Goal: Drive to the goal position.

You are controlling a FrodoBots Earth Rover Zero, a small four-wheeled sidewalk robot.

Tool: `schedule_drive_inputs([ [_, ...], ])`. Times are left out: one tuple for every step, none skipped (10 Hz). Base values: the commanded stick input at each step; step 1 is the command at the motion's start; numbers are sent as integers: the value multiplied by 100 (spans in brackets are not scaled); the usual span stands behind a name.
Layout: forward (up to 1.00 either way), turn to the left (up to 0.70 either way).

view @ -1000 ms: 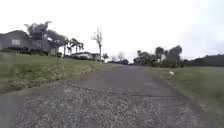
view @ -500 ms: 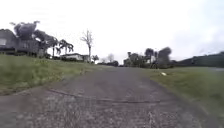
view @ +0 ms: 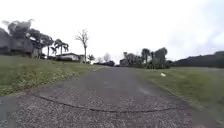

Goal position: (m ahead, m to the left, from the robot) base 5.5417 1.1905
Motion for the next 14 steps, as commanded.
schedule_drive_inputs([
  [70, 6],
  [70, 3],
  [70, 1],
  [70, 2],
  [70, 0],
  [70, 0],
  [70, 0],
  [70, 0],
  [70, 0],
  [70, 0],
  [70, 0],
  [70, 0],
  [70, 0],
  [70, 0],
])
